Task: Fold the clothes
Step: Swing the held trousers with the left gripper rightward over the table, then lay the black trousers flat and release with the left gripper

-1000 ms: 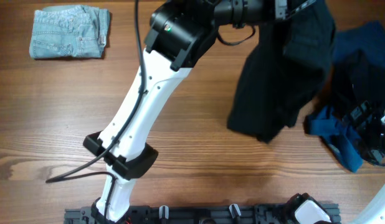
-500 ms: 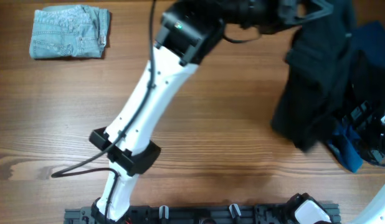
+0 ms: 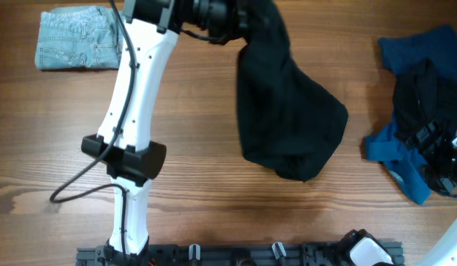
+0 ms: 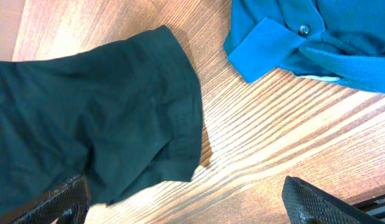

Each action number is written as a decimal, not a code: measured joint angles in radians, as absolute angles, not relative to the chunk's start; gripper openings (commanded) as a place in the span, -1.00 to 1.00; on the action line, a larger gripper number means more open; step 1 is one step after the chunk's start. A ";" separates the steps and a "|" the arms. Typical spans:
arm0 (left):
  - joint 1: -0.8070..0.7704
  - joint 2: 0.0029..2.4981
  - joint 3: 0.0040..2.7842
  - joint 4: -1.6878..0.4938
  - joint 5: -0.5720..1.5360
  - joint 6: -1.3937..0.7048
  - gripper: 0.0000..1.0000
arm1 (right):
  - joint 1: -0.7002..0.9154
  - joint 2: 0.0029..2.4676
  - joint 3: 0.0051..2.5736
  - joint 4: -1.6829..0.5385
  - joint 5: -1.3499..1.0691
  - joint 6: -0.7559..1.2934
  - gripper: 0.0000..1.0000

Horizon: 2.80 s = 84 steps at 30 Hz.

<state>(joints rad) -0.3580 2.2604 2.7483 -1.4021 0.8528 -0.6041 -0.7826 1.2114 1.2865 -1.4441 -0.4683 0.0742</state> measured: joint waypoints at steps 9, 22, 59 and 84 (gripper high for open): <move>-0.223 2.334 2.748 -1.682 0.761 -0.290 -0.89 | -0.783 1.211 1.287 -1.451 -0.471 0.073 1.00; 0.022 2.334 2.748 -1.687 0.605 -0.240 -0.81 | -0.783 1.211 1.287 -1.451 -0.473 0.073 0.99; 0.074 2.193 2.731 -1.687 0.262 -0.276 0.77 | -0.762 1.211 1.287 -1.454 -0.524 0.038 0.99; -0.014 1.159 2.489 -1.682 0.229 -0.300 0.79 | -0.742 1.047 1.287 -1.567 -0.589 -0.031 0.99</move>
